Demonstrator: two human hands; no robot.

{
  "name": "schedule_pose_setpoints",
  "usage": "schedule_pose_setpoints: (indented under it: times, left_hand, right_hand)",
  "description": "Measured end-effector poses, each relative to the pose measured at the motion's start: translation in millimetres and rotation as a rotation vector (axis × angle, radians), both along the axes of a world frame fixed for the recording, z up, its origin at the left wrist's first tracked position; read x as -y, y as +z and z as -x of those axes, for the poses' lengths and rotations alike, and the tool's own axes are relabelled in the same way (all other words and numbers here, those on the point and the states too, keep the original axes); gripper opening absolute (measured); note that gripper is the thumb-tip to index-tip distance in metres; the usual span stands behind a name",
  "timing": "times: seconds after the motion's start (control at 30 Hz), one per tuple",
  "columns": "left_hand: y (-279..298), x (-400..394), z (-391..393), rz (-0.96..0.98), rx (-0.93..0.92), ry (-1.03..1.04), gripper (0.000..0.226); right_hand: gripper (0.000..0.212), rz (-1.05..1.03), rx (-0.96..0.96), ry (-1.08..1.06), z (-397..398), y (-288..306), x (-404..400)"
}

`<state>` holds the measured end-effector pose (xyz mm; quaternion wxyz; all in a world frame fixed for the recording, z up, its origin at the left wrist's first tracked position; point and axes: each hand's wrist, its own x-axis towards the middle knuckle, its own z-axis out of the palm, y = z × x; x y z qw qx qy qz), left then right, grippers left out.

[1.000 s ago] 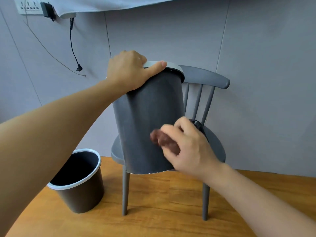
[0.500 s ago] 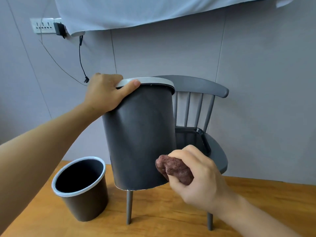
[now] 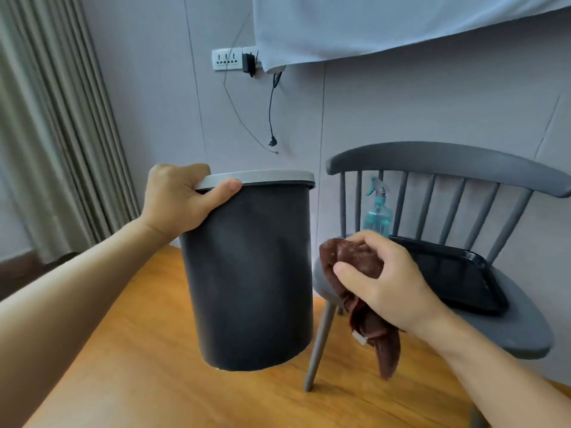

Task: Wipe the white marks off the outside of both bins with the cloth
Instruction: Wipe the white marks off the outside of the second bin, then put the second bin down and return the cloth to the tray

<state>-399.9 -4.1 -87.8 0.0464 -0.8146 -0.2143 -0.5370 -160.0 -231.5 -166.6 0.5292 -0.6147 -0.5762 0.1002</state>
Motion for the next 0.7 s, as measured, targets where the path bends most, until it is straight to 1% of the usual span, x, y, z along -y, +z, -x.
schedule_pose_setpoints:
  times: [0.1,0.2,0.3,0.37,0.5,0.6,0.7]
  left_hand:
    - [-14.0,-5.8,42.1,-0.068,-0.014,0.036,0.066]
    - [-30.1,-16.0,83.6,-0.144,-0.048,0.088,0.068]
    - [-45.5,-24.9,117.8,-0.234,-0.099,0.101,0.065]
    - [-55.5,-31.1,133.9,-0.29,-0.119,0.093,0.059]
    - [-78.3,-45.7,155.9,-0.318,-0.148,0.077,0.057]
    - [-99.1,-60.2,166.1,-0.306,-0.151,0.093,0.06]
    - [-124.5,-75.0,168.5,-0.296,-0.206,0.123,0.058]
  right_hand:
    - [0.02,0.089,-0.12,0.121,18.1,1.0,-27.9]
    - [0.035,0.183,-0.206,0.232,49.9,-4.0,-63.0]
    - [0.059,0.217,-0.204,0.276,81.4,-11.6,-101.5]
    - [0.067,0.199,-0.177,0.272,98.5,-15.2,-126.1]
    - [0.06,0.165,-0.048,0.279,115.5,-22.7,-170.4]
    - [0.049,0.236,-0.102,0.368,122.5,-27.6,-196.9]
    - [0.046,0.325,-0.156,0.414,128.0,-39.8,-221.5]
